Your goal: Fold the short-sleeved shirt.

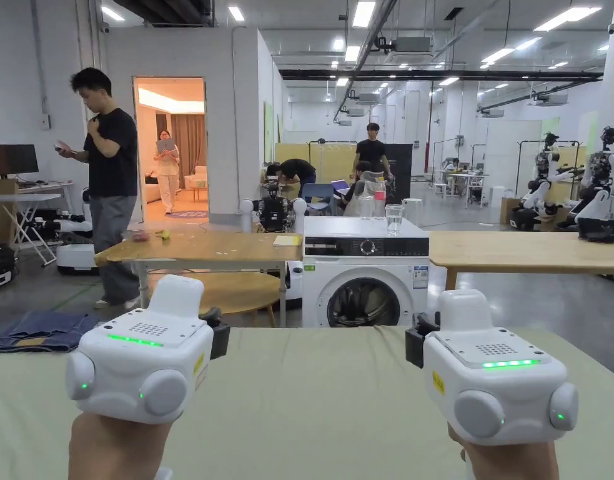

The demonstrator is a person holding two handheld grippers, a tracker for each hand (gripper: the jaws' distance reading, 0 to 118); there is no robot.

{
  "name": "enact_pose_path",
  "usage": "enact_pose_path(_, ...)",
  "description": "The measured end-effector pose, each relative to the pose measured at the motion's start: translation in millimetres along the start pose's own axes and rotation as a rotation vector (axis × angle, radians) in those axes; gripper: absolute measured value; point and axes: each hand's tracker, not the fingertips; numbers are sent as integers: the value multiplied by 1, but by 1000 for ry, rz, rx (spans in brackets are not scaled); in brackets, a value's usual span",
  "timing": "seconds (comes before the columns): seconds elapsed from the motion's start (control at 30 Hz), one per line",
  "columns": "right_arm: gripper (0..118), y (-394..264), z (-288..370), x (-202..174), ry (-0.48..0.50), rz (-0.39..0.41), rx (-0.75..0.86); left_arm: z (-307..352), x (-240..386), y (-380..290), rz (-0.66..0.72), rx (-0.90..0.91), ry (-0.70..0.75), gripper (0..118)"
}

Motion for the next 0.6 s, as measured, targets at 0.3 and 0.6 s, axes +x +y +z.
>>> enact_pose_path(0.3, 111, 0, -4, -3, -6, 0, -12, 0, 2, -2, 7, 16, -27, 111)
enact_pose_path(0.6, 111, 1, -1, 0, 30, -16, -15, 4, -4, -2, 38, 11, -36, 110)
